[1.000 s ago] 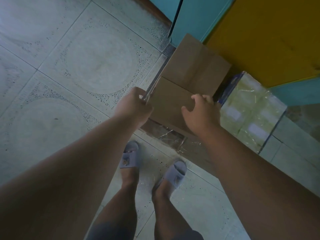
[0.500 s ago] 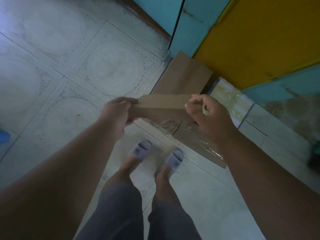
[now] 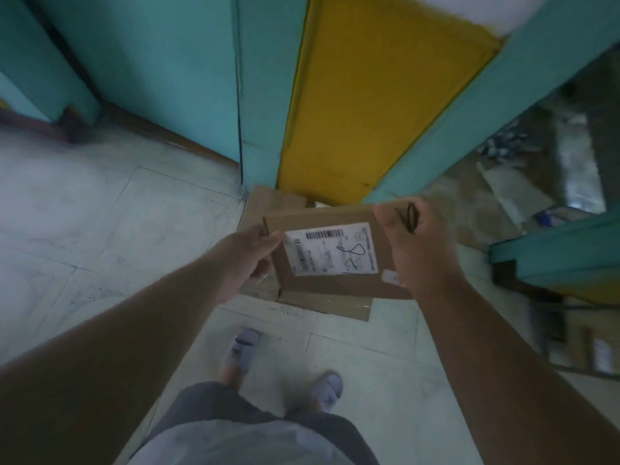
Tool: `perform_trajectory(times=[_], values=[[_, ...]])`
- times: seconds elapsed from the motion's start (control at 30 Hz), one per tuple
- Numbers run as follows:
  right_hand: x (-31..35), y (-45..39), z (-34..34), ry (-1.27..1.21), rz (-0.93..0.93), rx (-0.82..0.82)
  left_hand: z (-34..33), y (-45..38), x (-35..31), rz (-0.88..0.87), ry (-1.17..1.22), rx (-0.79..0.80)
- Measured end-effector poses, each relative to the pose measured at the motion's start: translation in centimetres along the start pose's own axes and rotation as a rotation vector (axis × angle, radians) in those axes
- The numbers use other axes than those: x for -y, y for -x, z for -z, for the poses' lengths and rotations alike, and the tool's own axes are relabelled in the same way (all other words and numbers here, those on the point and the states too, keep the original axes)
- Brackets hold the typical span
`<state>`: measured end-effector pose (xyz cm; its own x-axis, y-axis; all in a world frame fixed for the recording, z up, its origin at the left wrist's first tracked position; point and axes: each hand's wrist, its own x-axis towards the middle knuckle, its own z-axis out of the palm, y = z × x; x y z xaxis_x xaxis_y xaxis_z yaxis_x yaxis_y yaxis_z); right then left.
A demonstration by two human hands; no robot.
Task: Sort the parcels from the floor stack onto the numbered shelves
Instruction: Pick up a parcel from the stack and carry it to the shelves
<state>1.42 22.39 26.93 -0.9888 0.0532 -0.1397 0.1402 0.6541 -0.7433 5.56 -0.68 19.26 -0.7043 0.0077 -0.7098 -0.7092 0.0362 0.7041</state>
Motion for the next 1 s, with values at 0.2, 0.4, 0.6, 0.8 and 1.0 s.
perform_trajectory(times=[0.2, 0.4, 0.6, 0.8, 1.0], values=[[-5.1, 4.1, 12.0, -0.101, -0.058, -0.329, -11.1, 2.6, -3.7, -0.160, -0.062, 0.177], [-16.1, 12.2, 26.2, -0.285, -0.177, -0.776, -30.0, 5.8, -4.6, -0.323, -0.007, 0.405], [-26.9, 22.2, 39.2, -0.225, -0.352, -0.826, -50.2, 10.5, -6.2, -0.474, 0.059, 0.437], [-34.8, 27.5, 49.3, -0.151, -0.526, -0.802, -65.9, 13.7, -8.0, -0.615, -0.143, 0.557], [-43.5, 29.1, 57.2, -0.204, -0.705, -0.865, -81.3, 12.4, -8.2, -0.648, -0.307, 0.706]])
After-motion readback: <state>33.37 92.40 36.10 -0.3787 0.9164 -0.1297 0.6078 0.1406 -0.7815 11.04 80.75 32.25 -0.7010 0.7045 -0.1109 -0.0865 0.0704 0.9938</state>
